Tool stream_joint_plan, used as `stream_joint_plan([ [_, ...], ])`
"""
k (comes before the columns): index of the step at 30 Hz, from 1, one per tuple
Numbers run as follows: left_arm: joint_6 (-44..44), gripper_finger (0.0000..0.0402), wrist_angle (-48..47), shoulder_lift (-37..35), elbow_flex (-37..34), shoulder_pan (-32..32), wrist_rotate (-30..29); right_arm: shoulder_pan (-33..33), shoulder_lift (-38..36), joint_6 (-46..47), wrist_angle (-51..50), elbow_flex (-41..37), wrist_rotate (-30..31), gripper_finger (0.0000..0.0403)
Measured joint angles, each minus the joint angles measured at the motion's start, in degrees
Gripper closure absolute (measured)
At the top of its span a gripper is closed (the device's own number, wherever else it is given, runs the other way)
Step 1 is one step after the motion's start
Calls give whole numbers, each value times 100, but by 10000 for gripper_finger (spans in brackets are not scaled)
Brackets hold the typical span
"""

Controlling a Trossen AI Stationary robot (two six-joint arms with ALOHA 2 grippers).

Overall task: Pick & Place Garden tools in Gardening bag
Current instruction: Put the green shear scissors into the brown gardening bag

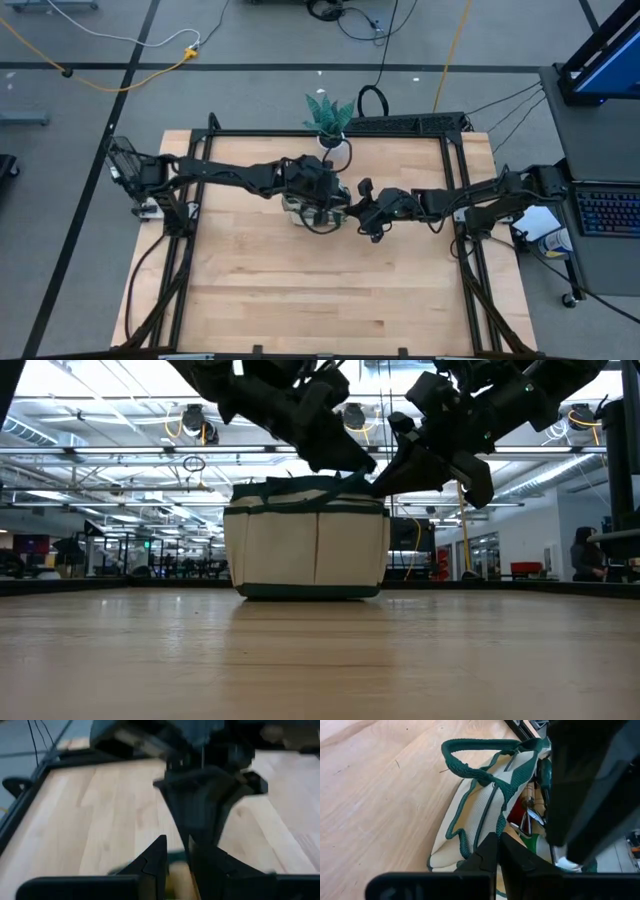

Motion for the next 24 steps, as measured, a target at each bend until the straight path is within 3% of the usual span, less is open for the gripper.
stream_joint_plan([
  [5,403,314,341,283,0,-18,-2,-1,0,-18,8,0,0,402],
  [9,1220,314,174,458,11,-64,-17,5,4,-18,-44,0,-17,402],
  [12,1606,314,-71,488,15,-120,-412,3,4,-18,-85,-4,-3,402],
  [15,1620,314,-338,453,22,-165,-792,-4,4,-18,-106,-4,36,403],
  [24,1320,314,-949,73,0,-157,-912,-1,2,33,-131,0,115,403],
])
